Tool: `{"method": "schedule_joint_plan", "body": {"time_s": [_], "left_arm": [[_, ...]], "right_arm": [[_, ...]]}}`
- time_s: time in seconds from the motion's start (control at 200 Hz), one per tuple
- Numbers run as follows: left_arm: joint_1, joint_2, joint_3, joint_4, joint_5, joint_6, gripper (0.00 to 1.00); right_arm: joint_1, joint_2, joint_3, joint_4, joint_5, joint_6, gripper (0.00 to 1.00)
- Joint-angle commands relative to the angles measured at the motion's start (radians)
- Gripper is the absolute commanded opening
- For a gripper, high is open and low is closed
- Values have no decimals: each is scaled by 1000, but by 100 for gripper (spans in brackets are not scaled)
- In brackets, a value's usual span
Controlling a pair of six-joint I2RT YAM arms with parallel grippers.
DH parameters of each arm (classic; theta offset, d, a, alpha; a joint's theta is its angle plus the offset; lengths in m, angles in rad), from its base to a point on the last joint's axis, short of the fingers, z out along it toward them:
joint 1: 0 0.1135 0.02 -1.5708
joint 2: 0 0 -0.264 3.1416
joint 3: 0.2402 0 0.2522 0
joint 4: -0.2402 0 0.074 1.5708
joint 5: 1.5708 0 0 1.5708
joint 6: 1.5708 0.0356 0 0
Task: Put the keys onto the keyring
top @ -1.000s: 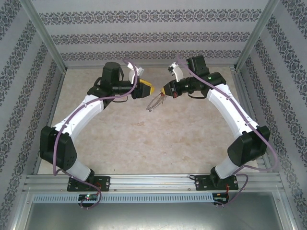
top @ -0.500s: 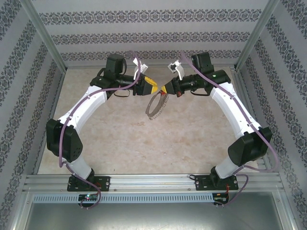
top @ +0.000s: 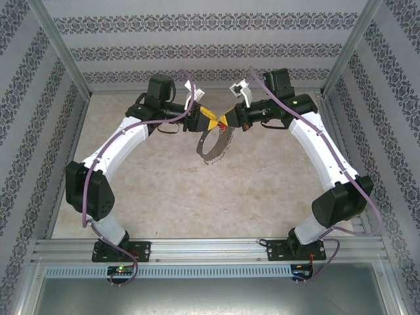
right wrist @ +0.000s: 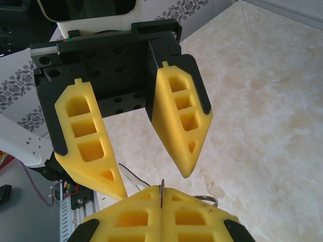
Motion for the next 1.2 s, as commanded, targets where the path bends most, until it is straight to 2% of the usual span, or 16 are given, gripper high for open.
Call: {"method": "schedule_joint_plan", "body": {"time_s": [0.0, 0.285, 0.46, 0.515, 0.575, 0.689, 0.849, 0.999, 1.019, 1.024, 1.039, 1.044, 1.059, 1.099, 1.139, 1.194], "left_arm": [[-6, 9, 27, 35, 35, -5, 42], [-11, 18, 31, 84, 31, -37, 43], [-20, 36, 47, 69, 32, -30, 39], [-21, 38, 47, 61, 31, -25, 35], [-23, 39, 46, 56, 33, -20, 25], [-24, 40, 44, 45, 42, -13, 18], [-27, 35, 49, 12, 52, 12, 0], [-32, 29, 39, 27, 25, 7, 0], [-33, 27, 35, 44, 17, -4, 0], [-33, 26, 33, 48, 14, -7, 0], [-33, 24, 29, 64, 9, -19, 0], [-33, 23, 28, 70, 6, -22, 0], [-33, 21, 22, 89, -1, -35, 0], [-32, 14, 6, 137, -22, -63, 0], [-32, 4, -14, 191, -44, -97, 0], [-33, -9, -37, 259, -64, -137, 0]], "right_arm": [[11, -1, 30, 1, -42, -23, 0], [30, 20, 44, -22, -50, -42, 0], [33, 25, 47, -20, -49, -44, 0], [33, 25, 48, -22, -44, -45, 0], [32, 28, 48, -21, -40, -43, 0], [31, 31, 51, -16, -35, -41, 0], [25, 42, 60, -6, -31, -27, 0], [22, 39, 64, 23, -32, 4, 0], [21, 38, 64, 32, -33, 13, 6], [21, 37, 64, 36, -34, 17, 10], [20, 36, 64, 41, -35, 22, 14], [18, 34, 62, 45, -36, 26, 19], [17, 32, 60, 55, -37, 35, 25], [10, 19, 51, 83, -41, 59, 37], [3, 2, 35, 117, -42, 88, 45], [-13, -28, 8, 166, -43, 128, 49]]}}
